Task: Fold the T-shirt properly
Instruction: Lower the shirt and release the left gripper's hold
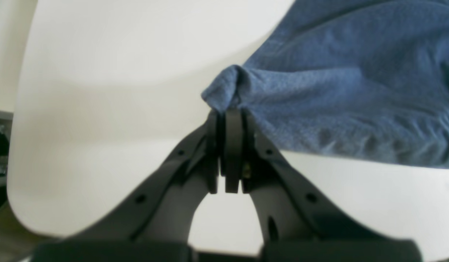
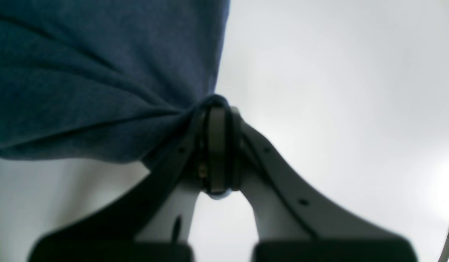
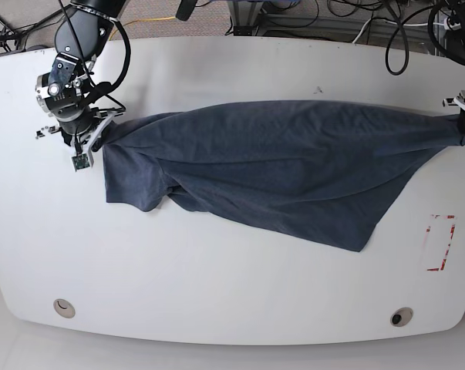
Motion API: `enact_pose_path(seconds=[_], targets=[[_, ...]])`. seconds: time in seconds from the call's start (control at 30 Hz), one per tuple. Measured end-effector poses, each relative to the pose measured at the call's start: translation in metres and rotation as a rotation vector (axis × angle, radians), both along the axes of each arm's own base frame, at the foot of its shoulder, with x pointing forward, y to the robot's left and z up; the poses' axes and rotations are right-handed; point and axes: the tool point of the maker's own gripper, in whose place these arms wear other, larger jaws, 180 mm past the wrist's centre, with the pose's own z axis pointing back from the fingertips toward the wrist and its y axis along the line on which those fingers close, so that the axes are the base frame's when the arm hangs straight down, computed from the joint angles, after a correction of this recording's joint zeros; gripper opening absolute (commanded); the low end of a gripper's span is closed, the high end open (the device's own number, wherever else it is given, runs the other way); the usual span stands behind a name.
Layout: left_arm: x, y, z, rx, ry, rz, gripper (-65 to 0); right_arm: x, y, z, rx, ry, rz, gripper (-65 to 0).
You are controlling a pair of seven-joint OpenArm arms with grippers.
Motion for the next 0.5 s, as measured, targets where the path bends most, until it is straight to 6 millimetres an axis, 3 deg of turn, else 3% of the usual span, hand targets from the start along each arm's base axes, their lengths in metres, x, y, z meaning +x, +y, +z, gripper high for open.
enact_pose_path(seconds=[0.33, 0.4, 0.5], targets=[[-0.018, 0.009, -0.006, 0.015, 0.042, 0.023, -63.6, -0.018, 0.002, -0.017, 0.020, 0.055, -0.020, -65.0], [-0.021, 0.008, -0.008, 0.014, 0.051, 0.021, -58.2, -0.018, 0.003, -0.018, 0.023, 0.057, -0.021, -65.0], [-0.025, 0.008, -0.011, 0.012, 0.071, 0.020, -42.8, -0.017, 0.006, -0.018, 0.033, 0.050, -0.021, -65.0]])
